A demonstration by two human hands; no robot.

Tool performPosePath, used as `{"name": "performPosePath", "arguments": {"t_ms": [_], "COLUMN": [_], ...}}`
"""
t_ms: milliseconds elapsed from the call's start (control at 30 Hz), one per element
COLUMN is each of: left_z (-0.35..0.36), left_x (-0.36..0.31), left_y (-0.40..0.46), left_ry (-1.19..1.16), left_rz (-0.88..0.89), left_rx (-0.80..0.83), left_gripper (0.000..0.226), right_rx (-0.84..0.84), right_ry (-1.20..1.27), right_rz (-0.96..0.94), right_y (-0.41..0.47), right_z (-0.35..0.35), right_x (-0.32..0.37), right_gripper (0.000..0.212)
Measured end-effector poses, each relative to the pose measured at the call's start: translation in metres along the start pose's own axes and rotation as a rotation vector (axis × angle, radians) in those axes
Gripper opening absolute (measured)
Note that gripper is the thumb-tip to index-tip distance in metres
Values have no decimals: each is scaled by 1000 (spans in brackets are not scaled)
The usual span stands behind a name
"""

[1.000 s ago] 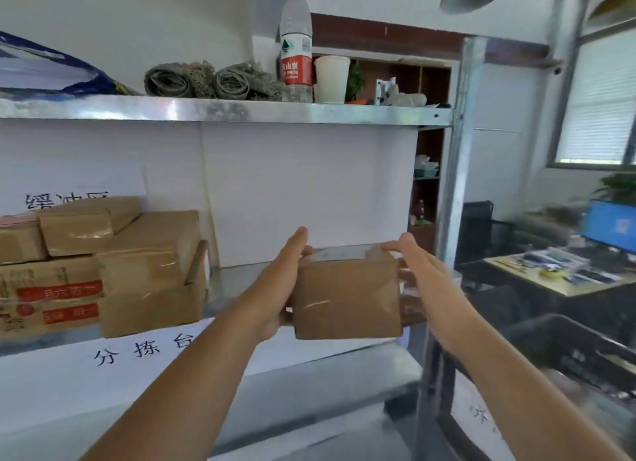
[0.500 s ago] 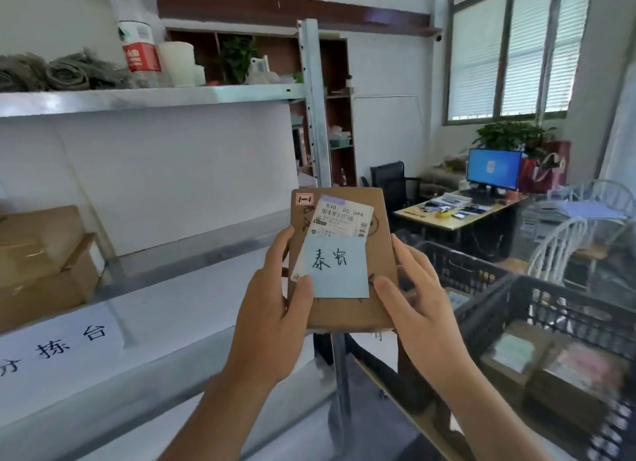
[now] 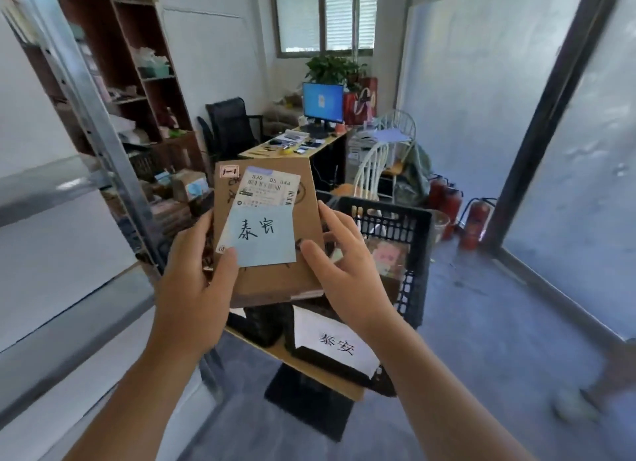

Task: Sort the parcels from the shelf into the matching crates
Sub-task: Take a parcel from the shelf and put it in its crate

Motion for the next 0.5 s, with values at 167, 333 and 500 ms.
{"name": "performPosePath", "arguments": {"t_ms": [167, 333, 500], "left_z": [78, 165, 258], "left_x": [20, 15, 20], "left_y": [37, 59, 69], "left_ry": [-117, -132, -32], "left_rz": [74, 155, 167], "left_rx": [286, 625, 941], "left_gripper": [55, 64, 80], "right_rx": [-207, -416, -541], "right_ry": [-127, -309, -431], "right_rz": [71, 249, 525], "right_y": [6, 4, 4], "right_z": [-34, -76, -117], "right_x": [-43, -93, -153], "right_gripper": [54, 53, 79]}}
Point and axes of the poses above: each hand's wrist, its own y-axis towards the middle knuckle, its own z-axis out of the palm, x = y × z, the point moved 4 cm from there along y, towards the middle knuckle, and after that the axes turned 14 degrees about y, right-handed, at the moved point
